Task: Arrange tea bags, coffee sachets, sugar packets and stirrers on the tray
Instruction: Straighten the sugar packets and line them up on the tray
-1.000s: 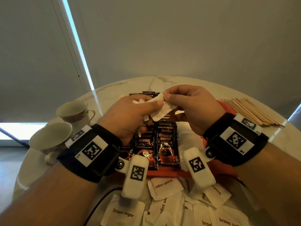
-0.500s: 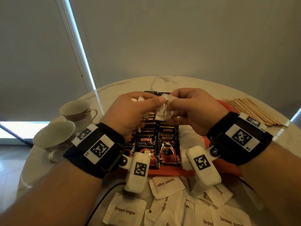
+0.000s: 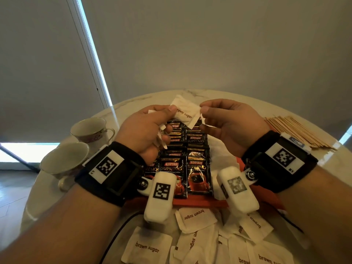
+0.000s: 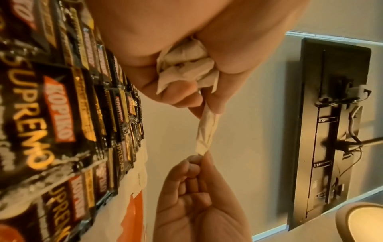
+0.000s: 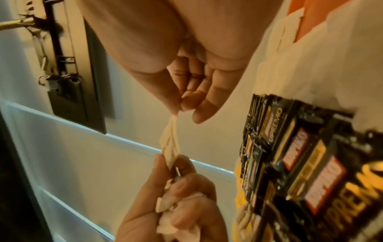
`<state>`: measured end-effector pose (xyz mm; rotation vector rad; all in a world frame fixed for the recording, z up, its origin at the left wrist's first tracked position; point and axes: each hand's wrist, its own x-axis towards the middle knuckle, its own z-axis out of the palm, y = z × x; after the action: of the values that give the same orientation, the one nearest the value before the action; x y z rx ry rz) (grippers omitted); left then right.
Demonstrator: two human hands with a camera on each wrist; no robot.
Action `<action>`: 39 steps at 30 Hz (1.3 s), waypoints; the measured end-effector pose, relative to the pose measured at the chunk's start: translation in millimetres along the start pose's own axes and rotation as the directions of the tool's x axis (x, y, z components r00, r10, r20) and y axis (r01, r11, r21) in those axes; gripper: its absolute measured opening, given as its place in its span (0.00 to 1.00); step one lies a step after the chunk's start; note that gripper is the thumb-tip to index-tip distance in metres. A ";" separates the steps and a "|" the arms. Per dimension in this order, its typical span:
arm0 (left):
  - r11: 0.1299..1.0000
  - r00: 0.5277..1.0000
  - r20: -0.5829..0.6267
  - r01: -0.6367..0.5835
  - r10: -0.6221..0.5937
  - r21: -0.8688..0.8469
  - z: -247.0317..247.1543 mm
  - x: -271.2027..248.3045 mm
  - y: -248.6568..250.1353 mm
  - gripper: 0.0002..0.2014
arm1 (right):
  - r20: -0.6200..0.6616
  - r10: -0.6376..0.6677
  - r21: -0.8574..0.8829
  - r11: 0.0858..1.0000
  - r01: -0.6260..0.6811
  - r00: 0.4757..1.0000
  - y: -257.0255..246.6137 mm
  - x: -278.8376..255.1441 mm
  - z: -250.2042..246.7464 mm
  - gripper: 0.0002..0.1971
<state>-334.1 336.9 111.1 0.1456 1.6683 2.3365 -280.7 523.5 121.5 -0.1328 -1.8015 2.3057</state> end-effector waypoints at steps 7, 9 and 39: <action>1.000 1.000 0.000 0.007 -0.007 0.004 2.4 -0.7 -3.0 0.06 | 0.041 0.080 -0.089 0.993 -0.076 0.996 -4.3 1.8 4.9 0.11; 1.000 1.000 -0.001 0.014 -0.014 0.009 0.1 1.0 -0.9 0.08 | -0.101 0.028 -0.066 0.997 -0.035 0.994 -10.7 17.5 -12.8 0.10; 0.999 1.000 0.005 0.029 -0.029 0.038 -2.0 4.8 0.7 0.06 | -0.439 0.264 -0.412 0.790 -0.454 0.859 6.1 85.3 -108.8 0.03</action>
<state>-339.2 336.2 110.8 0.1343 1.7010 2.2829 -342.6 644.1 93.6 -1.0082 -2.2670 1.7699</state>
